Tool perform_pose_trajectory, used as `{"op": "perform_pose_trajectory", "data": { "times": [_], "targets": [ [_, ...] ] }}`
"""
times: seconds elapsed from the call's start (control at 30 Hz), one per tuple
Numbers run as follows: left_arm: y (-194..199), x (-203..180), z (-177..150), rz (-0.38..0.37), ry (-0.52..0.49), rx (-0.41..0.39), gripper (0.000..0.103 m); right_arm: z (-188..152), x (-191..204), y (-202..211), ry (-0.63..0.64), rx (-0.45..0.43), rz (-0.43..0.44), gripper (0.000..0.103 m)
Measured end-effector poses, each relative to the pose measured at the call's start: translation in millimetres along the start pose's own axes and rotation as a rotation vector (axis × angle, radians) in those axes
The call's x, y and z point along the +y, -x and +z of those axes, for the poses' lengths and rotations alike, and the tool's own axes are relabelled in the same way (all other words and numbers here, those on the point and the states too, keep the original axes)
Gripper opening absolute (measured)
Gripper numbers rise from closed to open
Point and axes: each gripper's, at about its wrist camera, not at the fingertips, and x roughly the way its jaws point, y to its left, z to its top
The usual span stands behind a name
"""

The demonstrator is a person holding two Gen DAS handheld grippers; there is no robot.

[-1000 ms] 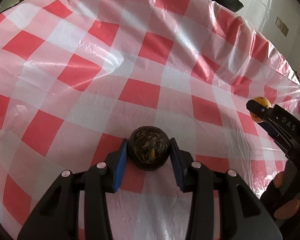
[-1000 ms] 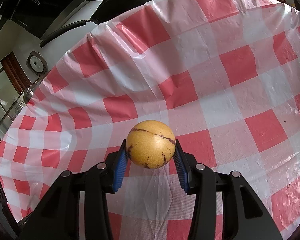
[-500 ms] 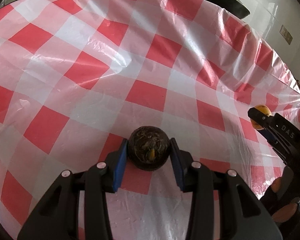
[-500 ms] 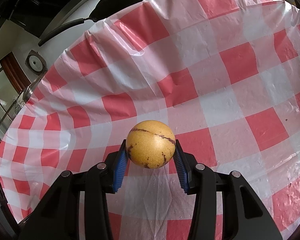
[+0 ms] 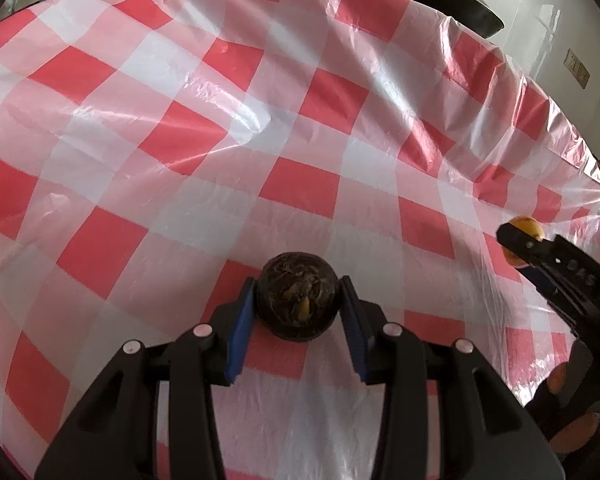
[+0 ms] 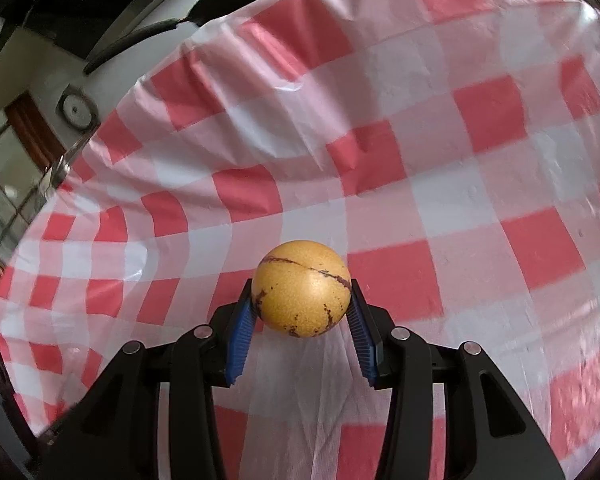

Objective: Organize fruits
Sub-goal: 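Carry the passion fruit and yellow fruit over the white box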

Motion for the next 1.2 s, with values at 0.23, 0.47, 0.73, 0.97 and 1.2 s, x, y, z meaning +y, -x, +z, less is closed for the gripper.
{"op": "perform_pose_trajectory", "data": {
  "times": [0.23, 0.47, 0.73, 0.97, 1.2],
  "targets": [
    [26.0, 13.8, -19.5, -0.02, 0.075, -0.028, 0.041, -31.9, -11.4, 37.9, -0.032, 0.014, 0.041, 0.044],
    [66.2, 15.4, -54.6, 0.015, 0.029, -0.076, 0.041, -68.1, -6.7, 70.4, -0.002, 0.059, 0.052, 0.044],
    [97.9, 28.1, -88.9, 0.06, -0.03, -0.087, 0.041, -109.7, 19.6, 98.9, 0.102, 0.082, 0.048, 0.044],
    [121.6, 47.5, -113.8, 0.047, -0.027, -0.086, 0.041, -142.0, 39.7, 119.0, 0.181, 0.119, 0.07, 0.044],
    [158.1, 65.1, -142.0, 0.044, -0.055, -0.113, 0.041, -182.7, 69.8, 138.4, 0.294, 0.146, 0.111, 0.044]
  ]
}}
